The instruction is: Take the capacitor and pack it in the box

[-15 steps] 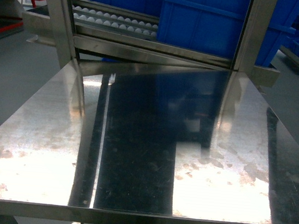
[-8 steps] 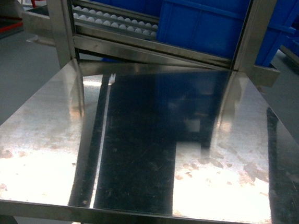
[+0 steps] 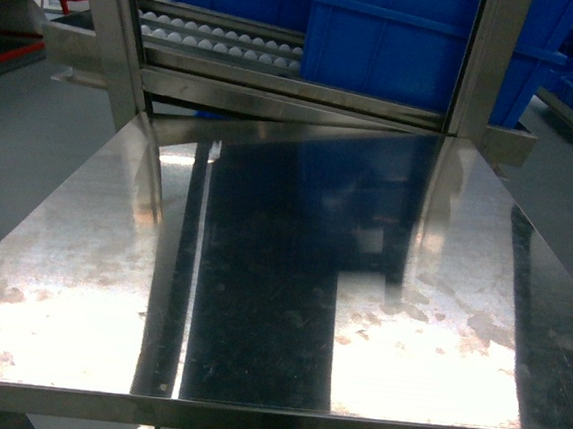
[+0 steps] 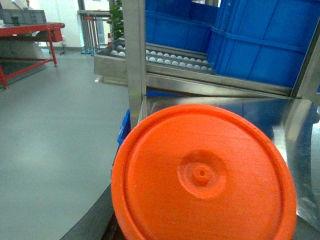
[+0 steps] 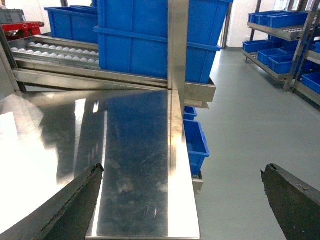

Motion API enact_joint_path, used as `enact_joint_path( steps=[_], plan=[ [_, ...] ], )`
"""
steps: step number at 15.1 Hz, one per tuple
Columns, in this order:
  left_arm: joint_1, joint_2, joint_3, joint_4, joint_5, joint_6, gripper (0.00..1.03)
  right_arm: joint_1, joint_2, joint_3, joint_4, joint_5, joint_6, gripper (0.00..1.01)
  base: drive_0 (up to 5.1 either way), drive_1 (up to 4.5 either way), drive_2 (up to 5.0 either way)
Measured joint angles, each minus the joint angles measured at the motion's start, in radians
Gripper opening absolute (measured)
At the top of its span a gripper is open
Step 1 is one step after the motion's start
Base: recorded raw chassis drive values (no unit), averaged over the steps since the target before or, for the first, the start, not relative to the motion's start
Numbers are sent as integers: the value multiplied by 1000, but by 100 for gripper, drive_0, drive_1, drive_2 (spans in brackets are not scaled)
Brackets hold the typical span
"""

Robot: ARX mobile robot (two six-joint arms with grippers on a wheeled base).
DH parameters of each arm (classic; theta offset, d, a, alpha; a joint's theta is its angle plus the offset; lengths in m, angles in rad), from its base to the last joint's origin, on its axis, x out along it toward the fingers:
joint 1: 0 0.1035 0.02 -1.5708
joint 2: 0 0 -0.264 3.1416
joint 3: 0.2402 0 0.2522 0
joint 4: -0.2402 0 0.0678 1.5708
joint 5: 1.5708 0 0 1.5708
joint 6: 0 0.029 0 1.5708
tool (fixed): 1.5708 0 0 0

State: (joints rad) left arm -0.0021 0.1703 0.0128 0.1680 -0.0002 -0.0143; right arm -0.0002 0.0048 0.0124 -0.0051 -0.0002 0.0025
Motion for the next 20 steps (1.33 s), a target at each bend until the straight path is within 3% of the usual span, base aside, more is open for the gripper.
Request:
enact_joint_path(
  steps=[2,20],
  plan=[
    [0,-146,1,-187,-1,0,45,0,0,0,0,1,0,98,0,0,0],
    [0,-161,1,-173,0,4,45,0,0,0,1,0,0,98,0,0,0]
  ],
)
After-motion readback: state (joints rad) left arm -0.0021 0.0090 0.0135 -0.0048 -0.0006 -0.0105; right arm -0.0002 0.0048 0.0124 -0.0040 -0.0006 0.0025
